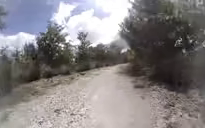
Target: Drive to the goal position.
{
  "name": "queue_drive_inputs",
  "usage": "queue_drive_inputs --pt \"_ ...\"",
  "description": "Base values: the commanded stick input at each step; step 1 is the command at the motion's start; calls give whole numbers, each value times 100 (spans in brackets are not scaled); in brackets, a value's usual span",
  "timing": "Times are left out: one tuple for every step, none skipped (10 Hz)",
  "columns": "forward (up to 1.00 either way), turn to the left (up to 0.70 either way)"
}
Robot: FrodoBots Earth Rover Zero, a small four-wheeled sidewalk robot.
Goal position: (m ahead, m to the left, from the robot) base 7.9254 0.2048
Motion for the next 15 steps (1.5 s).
queue_drive_inputs --pt "70 0" --pt "70 0" --pt "70 0" --pt "70 0" --pt "70 0" --pt "70 0" --pt "70 0" --pt "70 0" --pt "70 0" --pt "70 0" --pt "70 0" --pt "70 0" --pt "70 0" --pt "70 0" --pt "70 0"
